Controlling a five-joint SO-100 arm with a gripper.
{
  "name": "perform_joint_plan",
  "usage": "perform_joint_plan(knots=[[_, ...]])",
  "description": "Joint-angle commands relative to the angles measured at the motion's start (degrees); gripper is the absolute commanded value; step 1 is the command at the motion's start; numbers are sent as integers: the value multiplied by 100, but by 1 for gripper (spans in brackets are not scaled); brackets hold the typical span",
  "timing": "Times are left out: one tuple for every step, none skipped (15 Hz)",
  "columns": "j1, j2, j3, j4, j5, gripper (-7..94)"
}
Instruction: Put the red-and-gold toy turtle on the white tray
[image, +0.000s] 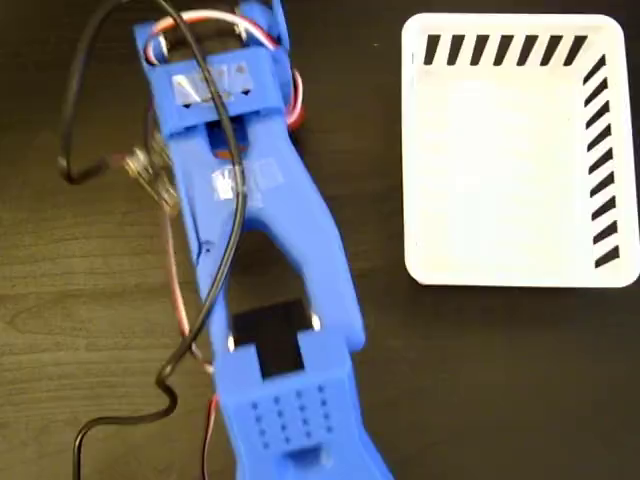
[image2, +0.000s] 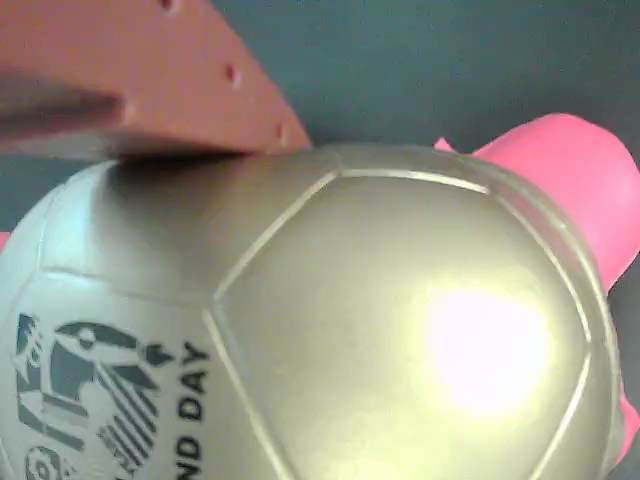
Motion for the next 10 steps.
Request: perform_joint_plan(knots=[[9, 1433, -668, 272, 70, 0], [9, 1652, -624, 272, 70, 0], [18, 1802, -545, 272, 97, 0], [18, 1872, -492, 272, 158, 0], [44, 1925, -457, 272, 229, 0], [114, 2030, -396, 272, 255, 0], [290, 2232, -290, 272, 220, 0], [571, 2461, -193, 272, 105, 0], [888, 2663, -88, 272, -79, 0], [1169, 2786, 44, 272, -272, 0]])
